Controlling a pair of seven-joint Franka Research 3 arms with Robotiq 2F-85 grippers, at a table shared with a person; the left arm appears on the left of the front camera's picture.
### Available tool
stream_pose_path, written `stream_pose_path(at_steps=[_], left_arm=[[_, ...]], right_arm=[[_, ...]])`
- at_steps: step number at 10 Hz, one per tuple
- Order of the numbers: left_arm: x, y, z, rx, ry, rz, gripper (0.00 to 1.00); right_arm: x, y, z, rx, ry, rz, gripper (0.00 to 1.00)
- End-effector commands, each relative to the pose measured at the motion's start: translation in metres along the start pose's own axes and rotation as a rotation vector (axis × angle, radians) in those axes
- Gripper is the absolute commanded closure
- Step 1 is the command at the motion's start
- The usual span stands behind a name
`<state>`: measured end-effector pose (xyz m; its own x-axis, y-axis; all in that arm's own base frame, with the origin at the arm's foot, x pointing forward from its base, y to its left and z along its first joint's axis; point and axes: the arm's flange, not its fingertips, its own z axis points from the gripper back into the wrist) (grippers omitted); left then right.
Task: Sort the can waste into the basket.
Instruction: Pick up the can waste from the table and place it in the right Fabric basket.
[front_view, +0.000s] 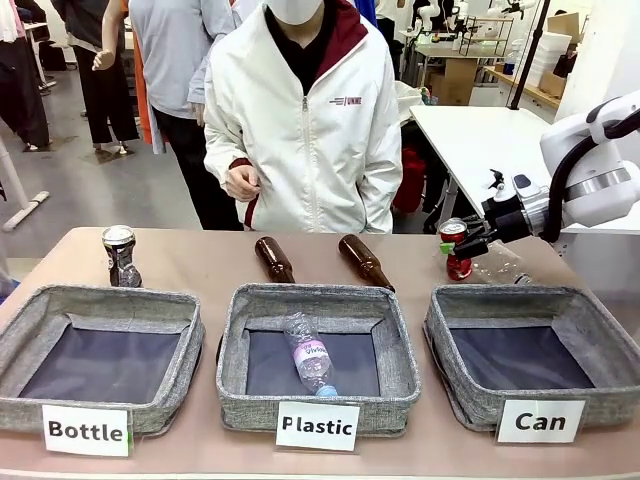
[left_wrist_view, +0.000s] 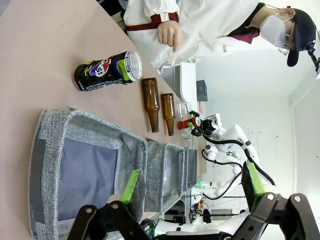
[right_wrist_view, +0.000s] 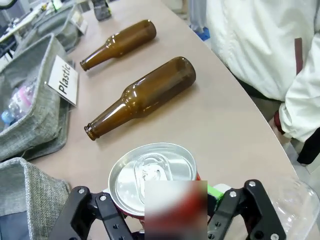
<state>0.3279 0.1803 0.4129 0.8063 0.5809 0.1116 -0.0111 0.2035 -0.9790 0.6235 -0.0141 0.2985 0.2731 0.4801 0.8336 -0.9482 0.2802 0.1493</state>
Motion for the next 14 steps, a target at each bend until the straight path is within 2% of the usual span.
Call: stream_pose_path(at_steps=[1,4,7,8,9,10,11,12,13,14], left_arm=[[-0.002,0.000,0.002,0.000,0.013,-0.019,0.00],[-0.002,0.000,0.002,0.000,0.013,-0.019,0.00],[-0.002,0.000,0.002,0.000,0.013,-0.019,0.00],[-0.002,0.000,0.002,0.000,0.013,-0.019,0.00],[-0.002,0.000,0.002,0.000,0.013,-0.019,0.00],[-0.002,0.000,0.002,0.000,0.013,-0.019,0.00],[-0.002,0.000,0.002,0.000,0.013,-0.019,0.00],[-0.002,0.000,0.002,0.000,0.013,-0.019,0.00],[-0.002,0.000,0.002,0.000,0.013,-0.019,0.00],[-0.002,0.000,0.002,0.000,0.013,-0.019,0.00]], right_arm=[[0.006,-0.008,0.003,0.021,-0.010,-0.013,1.00],[0.036,0.009,-0.001,0.108,-0.069,0.084,1.00],[0.076,0.037,0.014,0.345,-0.238,0.112,1.00],[0.085,0.050,0.032,0.414,-0.244,0.124,1.00],[0.094,0.067,0.051,0.480,-0.207,0.139,1.00],[0.105,0.092,0.070,0.559,-0.123,0.169,1.00],[0.112,0.123,0.077,0.597,0.077,0.173,1.00],[0.114,0.164,0.072,0.562,0.333,0.208,1.00],[0.111,0.194,0.061,0.454,0.510,0.186,1.00],[0.105,0.219,0.047,0.398,0.663,0.159,1.00]])
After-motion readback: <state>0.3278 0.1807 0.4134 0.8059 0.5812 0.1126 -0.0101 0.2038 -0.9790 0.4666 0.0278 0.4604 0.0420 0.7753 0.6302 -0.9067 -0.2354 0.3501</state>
